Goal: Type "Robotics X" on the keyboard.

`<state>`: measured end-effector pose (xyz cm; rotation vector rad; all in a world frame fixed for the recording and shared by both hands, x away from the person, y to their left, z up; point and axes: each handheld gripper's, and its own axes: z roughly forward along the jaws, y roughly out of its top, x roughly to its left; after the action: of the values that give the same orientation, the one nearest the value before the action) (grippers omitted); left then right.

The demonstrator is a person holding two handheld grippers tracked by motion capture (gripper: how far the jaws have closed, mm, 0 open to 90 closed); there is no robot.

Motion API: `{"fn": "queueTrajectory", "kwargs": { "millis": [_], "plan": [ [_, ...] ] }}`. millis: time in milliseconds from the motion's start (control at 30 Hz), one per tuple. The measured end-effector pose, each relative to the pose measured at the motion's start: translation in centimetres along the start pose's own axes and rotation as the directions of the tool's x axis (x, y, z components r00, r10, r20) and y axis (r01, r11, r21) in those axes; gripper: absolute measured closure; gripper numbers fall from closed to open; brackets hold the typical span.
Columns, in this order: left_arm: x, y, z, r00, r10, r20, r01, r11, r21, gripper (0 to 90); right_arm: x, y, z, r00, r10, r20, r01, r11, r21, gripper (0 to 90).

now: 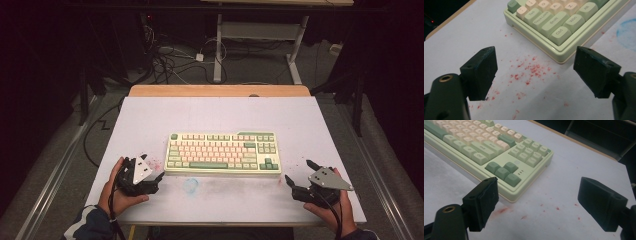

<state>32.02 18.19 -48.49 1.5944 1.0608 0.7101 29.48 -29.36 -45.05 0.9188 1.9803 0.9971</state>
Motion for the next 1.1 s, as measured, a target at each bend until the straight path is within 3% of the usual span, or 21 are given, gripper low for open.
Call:
{"fn": "queueTrajectory", "kwargs": {
  "millis": [433,467,500,533,567,633,667,700,733,767,933,1100],
  "plan": [
    [0.0,0.0,-0.3,1.0,-0.001,0.009,0.001,1.0,0.003,18.3,0.1,0.1,0.0,1.0,-0.006,-0.005,0.006,1.0,0.023,19.3],
    [0.0,0.0,-0.4,0.9999,-0.009,0.007,0.009,1.0,0.001,19.0,-0.1,0.0,-0.1,0.9983,0.024,-0.053,-0.023,1.0,0.017,23.1],
    [0.0,0.0,-0.5,0.9999,-0.012,0.011,0.012,0.9999,0.005,19.0,-0.1,0.0,-0.1,0.9983,0.024,-0.053,-0.023,1.0,0.017,23.1],
    [0.1,0.0,-0.6,0.9998,-0.014,0.011,0.014,0.9999,0.005,19.0,-0.2,0.0,-0.1,0.9955,0.036,-0.088,-0.035,0.999,0.01,25.1],
    [0.1,0.0,-0.6,0.9998,-0.014,0.012,0.014,0.9999,0.008,19.2,-0.3,0.4,-0.2,0.9895,0.027,-0.142,-0.026,1.0,0.008,47.3],
    [0.3,0.0,-0.7,0.9996,-0.024,0.016,0.024,0.9997,0.011,20.2,-0.2,0.8,0.0,0.9881,0.02,-0.152,-0.018,1.0,0.015,58.1],
    [0.4,0.0,-0.6,0.9996,-0.028,0.005,0.028,0.9995,0.015,20.9,-0.1,1.1,0.3,0.9857,0.008,-0.168,-0.003,1.0,0.026,68.1],
    [0.5,0.0,-0.5,0.9994,-0.033,-0.005,0.033,0.9992,0.025,20.9,-0.1,1.1,0.3,0.9857,0.008,-0.168,-0.003,1.0,0.026,68.1],
    [0.7,-0.1,-0.6,0.9992,-0.04,-0.009,0.04,0.9986,0.035,20.9,0.2,1.8,1.1,0.9803,-0.004,-0.198,0.013,0.999,0.046,79.4],
    [0.8,-0.1,-0.7,0.999,-0.043,-0.013,0.043,0.9983,0.04,21.1,0.4,2.1,1.3,0.9764,-0.009,-0.216,0.019,0.999,0.046,84.0],
    [1.1,-0.1,-1.1,0.9976,-0.06,-0.035,0.061,0.9976,0.032,21.3,1.7,3.2,2.9,0.9628,-0.05,-0.265,0.067,0.996,0.055,90.0],
    [0.9,-0.2,-0.8,0.9986,-0.05,-0.019,0.051,0.9977,0.045,22.6,2.9,5.3,5.7,0.9489,-0.081,-0.305,0.101,0.993,0.053,90.0]
  ]
}}
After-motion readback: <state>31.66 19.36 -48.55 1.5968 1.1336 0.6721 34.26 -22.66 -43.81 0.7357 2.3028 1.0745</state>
